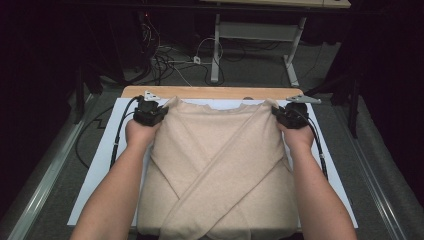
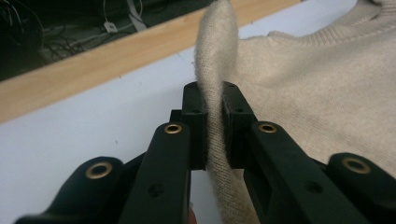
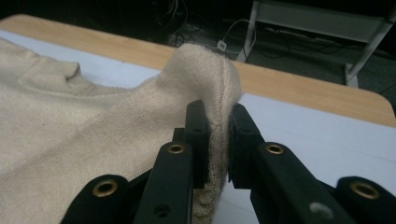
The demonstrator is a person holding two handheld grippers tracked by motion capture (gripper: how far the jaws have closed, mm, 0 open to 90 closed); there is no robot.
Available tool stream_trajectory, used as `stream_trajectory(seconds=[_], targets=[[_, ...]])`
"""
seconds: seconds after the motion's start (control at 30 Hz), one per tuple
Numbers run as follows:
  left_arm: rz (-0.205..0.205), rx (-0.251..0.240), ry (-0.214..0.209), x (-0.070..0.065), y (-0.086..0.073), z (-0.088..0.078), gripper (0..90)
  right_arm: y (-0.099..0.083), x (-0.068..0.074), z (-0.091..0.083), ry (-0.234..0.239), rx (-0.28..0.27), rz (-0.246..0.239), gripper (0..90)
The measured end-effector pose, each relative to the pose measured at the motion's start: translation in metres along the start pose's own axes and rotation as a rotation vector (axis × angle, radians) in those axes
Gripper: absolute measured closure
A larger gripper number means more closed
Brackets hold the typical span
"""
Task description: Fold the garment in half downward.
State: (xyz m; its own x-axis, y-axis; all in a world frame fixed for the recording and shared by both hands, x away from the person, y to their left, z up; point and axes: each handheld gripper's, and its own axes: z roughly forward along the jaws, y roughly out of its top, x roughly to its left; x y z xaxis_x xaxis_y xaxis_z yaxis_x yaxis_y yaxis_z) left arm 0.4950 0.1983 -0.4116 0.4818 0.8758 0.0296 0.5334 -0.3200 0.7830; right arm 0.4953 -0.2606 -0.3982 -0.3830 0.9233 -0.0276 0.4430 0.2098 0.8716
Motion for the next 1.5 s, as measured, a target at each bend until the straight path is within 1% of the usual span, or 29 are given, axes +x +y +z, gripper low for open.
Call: stream_trajectory(seconds=[0.07, 0.13, 0.23, 0.27, 0.4, 0.43, 0.5, 0.57, 0.63, 0.67, 0.77, 0.9, 1.1, 1.23, 1.37, 1.47, 1.5], targets=[[-0.005, 0.004, -0.015, -0.001, -0.008, 0.002, 80.4, -0.008, 0.003, 0.004, -0.003, 0.018, -0.011, 81.7], [-0.011, 0.006, -0.027, -0.002, -0.016, 0.003, 80.4, -0.018, 0.004, 0.007, 0.008, 0.037, -0.009, 81.6], [-0.025, -0.007, -0.055, -0.004, -0.027, -0.002, 80.4, -0.030, 0.004, 0.002, 0.022, 0.035, 0.005, 81.6], [-0.025, -0.011, -0.061, -0.004, -0.029, -0.005, 80.4, -0.033, 0.004, -0.002, 0.025, 0.030, 0.001, 81.6], [-0.016, -0.035, -0.092, -0.009, -0.038, -0.021, 80.3, -0.037, 0.007, -0.020, 0.039, 0.008, -0.013, 81.6], [-0.004, -0.038, -0.096, -0.011, -0.040, -0.026, 80.3, -0.038, 0.008, -0.026, 0.040, 0.001, -0.017, 81.6], [0.018, -0.051, -0.102, -0.015, -0.043, -0.035, 80.3, -0.039, 0.015, -0.037, 0.045, -0.018, -0.021, 81.6], [0.019, -0.069, -0.117, -0.019, -0.047, -0.045, 80.2, -0.042, 0.022, -0.048, 0.055, -0.039, -0.035, 81.5], [0.035, -0.079, -0.125, -0.025, -0.052, -0.053, 80.2, -0.046, 0.027, -0.057, 0.059, -0.046, -0.051, 81.5], [0.046, -0.083, -0.128, -0.029, -0.055, -0.058, 80.2, -0.048, 0.029, -0.062, 0.063, -0.046, -0.056, 81.5], [0.054, -0.096, -0.136, -0.038, -0.066, -0.071, 80.2, -0.059, 0.034, -0.080, 0.081, -0.059, -0.076, 81.5], [0.082, -0.113, -0.149, -0.049, -0.083, -0.086, 80.1, -0.073, 0.038, -0.098, 0.102, -0.064, -0.081, 81.5], [0.119, -0.136, -0.182, -0.065, -0.109, -0.107, 79.9, -0.093, 0.044, -0.123, 0.135, -0.079, -0.088, 81.4], [0.123, -0.152, -0.210, -0.073, -0.126, -0.122, 79.8, -0.106, 0.050, -0.139, 0.158, -0.087, -0.098, 81.4], [0.134, -0.144, -0.230, -0.079, -0.142, -0.133, 79.8, -0.118, 0.056, -0.155, 0.180, -0.095, -0.102, 81.4], [0.130, -0.153, -0.246, -0.083, -0.152, -0.144, 79.8, -0.126, 0.059, -0.166, 0.189, -0.099, -0.112, 81.3], [0.136, -0.152, -0.248, -0.085, -0.155, -0.147, 79.8, -0.128, 0.060, -0.170, 0.193, -0.104, -0.114, 81.3]])
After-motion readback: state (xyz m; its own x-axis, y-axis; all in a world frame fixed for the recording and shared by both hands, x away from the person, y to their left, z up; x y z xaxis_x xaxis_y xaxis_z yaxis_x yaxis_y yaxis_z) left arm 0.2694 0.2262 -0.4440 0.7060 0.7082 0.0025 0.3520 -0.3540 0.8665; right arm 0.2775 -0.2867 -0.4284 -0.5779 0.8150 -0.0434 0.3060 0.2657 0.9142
